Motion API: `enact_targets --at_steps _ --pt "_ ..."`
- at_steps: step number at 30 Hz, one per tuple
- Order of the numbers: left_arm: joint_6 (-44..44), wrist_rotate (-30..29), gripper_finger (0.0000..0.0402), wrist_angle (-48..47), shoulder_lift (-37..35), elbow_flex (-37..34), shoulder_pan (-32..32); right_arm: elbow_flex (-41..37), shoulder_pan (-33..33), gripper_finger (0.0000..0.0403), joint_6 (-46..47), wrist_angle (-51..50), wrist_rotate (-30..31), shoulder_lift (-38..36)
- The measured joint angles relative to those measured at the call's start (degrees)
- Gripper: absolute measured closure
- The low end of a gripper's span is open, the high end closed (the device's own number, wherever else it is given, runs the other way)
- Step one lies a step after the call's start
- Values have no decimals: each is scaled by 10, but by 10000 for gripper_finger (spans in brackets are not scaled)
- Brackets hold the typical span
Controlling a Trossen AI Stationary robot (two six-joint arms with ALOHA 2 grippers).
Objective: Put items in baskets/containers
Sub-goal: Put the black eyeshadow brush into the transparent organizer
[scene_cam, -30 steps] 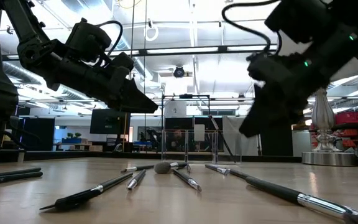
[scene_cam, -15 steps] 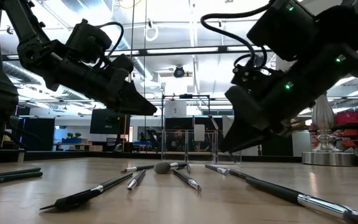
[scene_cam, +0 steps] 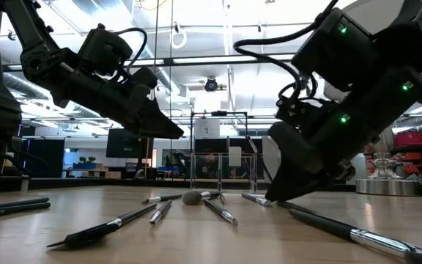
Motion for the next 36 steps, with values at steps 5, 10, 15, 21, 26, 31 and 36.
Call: enact_targets --at_steps 5,10,15,21,26,31,36 --pt "0 -2 197 -8 0 0 0 3 11 276 9 -10 5 12" --pt "0 -2 197 -12 0 0 0 3 30 276 -45 -35 25 13" --pt "1 -4 197 -13 0 0 0 5 33 276 -57 -86 17 12" --pt "2 -4 197 -16 0 0 0 4 30 275 -107 -91 4 9" --pt "0 -4 197 -20 0 0 0 -1 23 270 -116 -101 -18 -26" --pt "0 -4 197 -21 0 0 0 -4 34 270 -117 -160 -16 -83" --pt "0 -4 197 -22 0 0 0 -3 60 275 -126 -176 55 -156"
